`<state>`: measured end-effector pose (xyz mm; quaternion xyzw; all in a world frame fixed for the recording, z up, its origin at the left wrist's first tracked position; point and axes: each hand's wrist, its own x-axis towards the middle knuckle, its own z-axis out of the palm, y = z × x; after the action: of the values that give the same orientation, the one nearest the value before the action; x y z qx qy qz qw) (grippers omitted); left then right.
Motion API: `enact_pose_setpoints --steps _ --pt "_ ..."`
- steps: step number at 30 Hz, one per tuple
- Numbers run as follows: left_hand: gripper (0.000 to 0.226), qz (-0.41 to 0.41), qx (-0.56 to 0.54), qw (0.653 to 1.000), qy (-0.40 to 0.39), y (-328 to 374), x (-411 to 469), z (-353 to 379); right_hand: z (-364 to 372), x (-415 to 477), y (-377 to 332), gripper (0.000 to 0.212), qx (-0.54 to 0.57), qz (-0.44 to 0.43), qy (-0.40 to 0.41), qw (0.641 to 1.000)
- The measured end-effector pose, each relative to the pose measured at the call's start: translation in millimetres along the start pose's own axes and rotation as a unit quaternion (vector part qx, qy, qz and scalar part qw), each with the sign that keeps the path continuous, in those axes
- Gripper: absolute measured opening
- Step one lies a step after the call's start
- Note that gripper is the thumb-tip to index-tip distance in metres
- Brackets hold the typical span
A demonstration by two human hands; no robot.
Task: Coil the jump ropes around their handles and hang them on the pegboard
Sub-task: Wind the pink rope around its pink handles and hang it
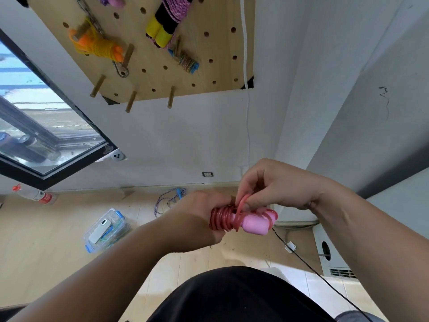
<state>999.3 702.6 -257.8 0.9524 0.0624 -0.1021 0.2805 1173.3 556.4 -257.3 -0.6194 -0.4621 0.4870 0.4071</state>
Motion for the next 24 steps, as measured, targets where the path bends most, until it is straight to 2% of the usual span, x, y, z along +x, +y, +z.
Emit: enact_pose_setpoints --steps 5,8,11,14,18,21,24 --pt "0.037 -0.038 0.033 0.998 0.047 0.4 -2.0 -1.5 0.5 -3.9 -3.7 0.009 0.044 -0.012 -0.012 0.999" --pt "0.035 -0.064 0.054 0.994 0.069 0.5 -3.4 -0.1 8.1 -2.0 -6.7 0.008 0.054 -0.006 0.061 0.997" --pt "0.030 -0.054 0.079 0.991 0.098 3.4 -6.2 -1.0 23.4 2.3 -12.5 0.015 0.101 -0.004 0.141 0.985" --pt "0.033 -0.050 0.061 0.991 0.108 4.8 -5.9 -2.8 37.7 4.8 -13.9 0.017 0.123 0.001 0.211 0.970" --pt "0.044 -0.091 0.007 0.986 0.137 4.3 -0.6 -3.1 47.1 2.6 -18.2 0.011 0.115 -0.011 0.291 0.950" --pt "0.043 -0.101 -0.024 0.983 0.152 5.3 1.9 -3.6 44.6 -1.9 -19.6 0.006 0.118 -0.024 0.329 0.937" --pt "0.044 -0.101 -0.031 0.981 0.160 6.0 4.1 -3.6 40.9 -4.5 -18.7 0.005 0.084 -0.025 0.333 0.939"
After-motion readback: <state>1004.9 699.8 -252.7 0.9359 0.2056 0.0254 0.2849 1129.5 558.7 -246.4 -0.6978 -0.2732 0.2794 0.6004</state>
